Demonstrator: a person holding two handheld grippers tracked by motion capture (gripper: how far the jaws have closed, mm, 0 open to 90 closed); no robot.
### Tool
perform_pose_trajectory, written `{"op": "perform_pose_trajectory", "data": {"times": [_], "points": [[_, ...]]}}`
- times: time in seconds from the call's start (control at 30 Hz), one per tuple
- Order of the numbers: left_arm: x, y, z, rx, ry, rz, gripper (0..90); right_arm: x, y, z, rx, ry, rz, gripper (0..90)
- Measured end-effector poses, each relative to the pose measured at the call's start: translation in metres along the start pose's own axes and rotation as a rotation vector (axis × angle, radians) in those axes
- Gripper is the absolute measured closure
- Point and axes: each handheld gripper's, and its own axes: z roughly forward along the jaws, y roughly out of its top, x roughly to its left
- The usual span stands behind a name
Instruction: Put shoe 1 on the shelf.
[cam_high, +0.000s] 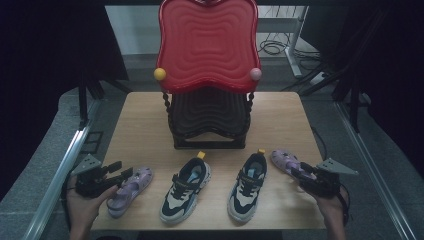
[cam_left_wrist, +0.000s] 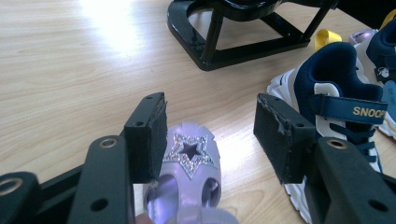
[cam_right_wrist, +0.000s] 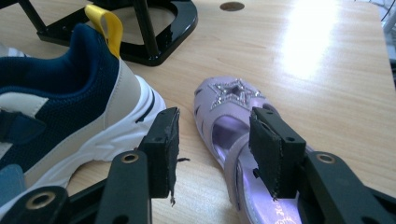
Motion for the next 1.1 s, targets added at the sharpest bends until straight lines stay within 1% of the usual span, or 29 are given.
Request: {"op": "perform_pose_trajectory", "data": {"times": [0.07,0.1,0.17,0.2,0.27,0.3,0.37,0.4,0.43,0.5,0.57,0.6,0.7,0.8,0.87,0.9,0.93,0.97,1.03,1.1], "points": [[-0.002,-0.001,-0.006,-0.015,-0.006,-0.010,44.6,0.000,0.000,-0.002,0.013,-0.004,-0.012,51.7],[-0.004,-0.002,-0.009,-0.021,-0.007,-0.013,44.6,0.001,0.001,-0.006,0.016,-0.018,-0.026,51.2],[-0.005,-0.006,-0.013,-0.025,-0.009,-0.015,44.5,0.001,0.001,-0.008,0.015,-0.023,-0.025,50.6],[-0.006,-0.013,-0.014,-0.015,-0.013,-0.015,44.5,-0.001,0.000,-0.012,0.006,-0.033,-0.019,50.5],[-0.006,-0.022,-0.014,0.002,-0.032,-0.018,44.6,-0.003,-0.002,-0.013,0.005,-0.039,-0.008,50.4],[-0.006,-0.022,-0.014,0.002,-0.032,-0.018,44.6,-0.003,-0.002,-0.013,0.005,-0.039,-0.008,50.4],[-0.004,-0.031,-0.013,0.017,-0.051,-0.020,44.7,-0.004,-0.004,-0.013,0.010,-0.042,-0.003,50.0],[-0.003,-0.036,-0.013,0.030,-0.053,-0.017,44.8,-0.004,-0.005,-0.013,0.013,-0.047,-0.002,50.0],[-0.001,-0.040,-0.013,0.040,-0.054,-0.012,45.0,-0.004,-0.005,-0.012,0.005,-0.070,0.002,50.7],[0.001,-0.047,-0.013,0.059,-0.060,-0.007,45.4,-0.004,-0.005,-0.011,-0.002,-0.079,0.005,50.7],[0.002,-0.052,-0.015,0.068,-0.056,-0.003,45.7,-0.005,-0.005,-0.011,-0.010,-0.086,0.013,50.7],[0.001,-0.052,-0.016,0.067,-0.061,-0.001,46.7,-0.006,-0.005,-0.011,-0.009,-0.099,0.017,50.7],[-0.003,-0.050,-0.018,0.061,-0.087,0.023,48.5,-0.008,-0.007,-0.012,-0.008,-0.106,0.030,50.7],[-0.007,-0.051,-0.014,0.088,-0.097,0.048,49.9,-0.009,-0.008,-0.013,-0.008,-0.113,0.035,50.6],[-0.008,-0.052,-0.010,0.123,-0.084,0.061,50.6,-0.010,-0.008,-0.014,-0.008,-0.114,0.037,50.6],[-0.009,-0.052,-0.008,0.133,-0.075,0.066,52.0,-0.010,-0.008,-0.014,-0.007,-0.113,0.042,50.6],[-0.009,-0.052,-0.009,0.130,-0.078,0.060,54.0,-0.011,-0.008,-0.014,-0.006,-0.110,0.043,50.5],[-0.009,-0.052,-0.009,0.144,-0.072,0.052,56.0,-0.011,-0.009,-0.014,-0.003,-0.109,0.046,50.3],[-0.009,-0.052,-0.009,0.147,-0.064,0.053,57.0,-0.011,-0.009,-0.014,-0.002,-0.109,0.046,50.1],[-0.010,-0.053,-0.009,0.161,-0.053,0.057,57.8,-0.011,-0.010,-0.014,0.000,-0.109,0.047,49.8]]}}
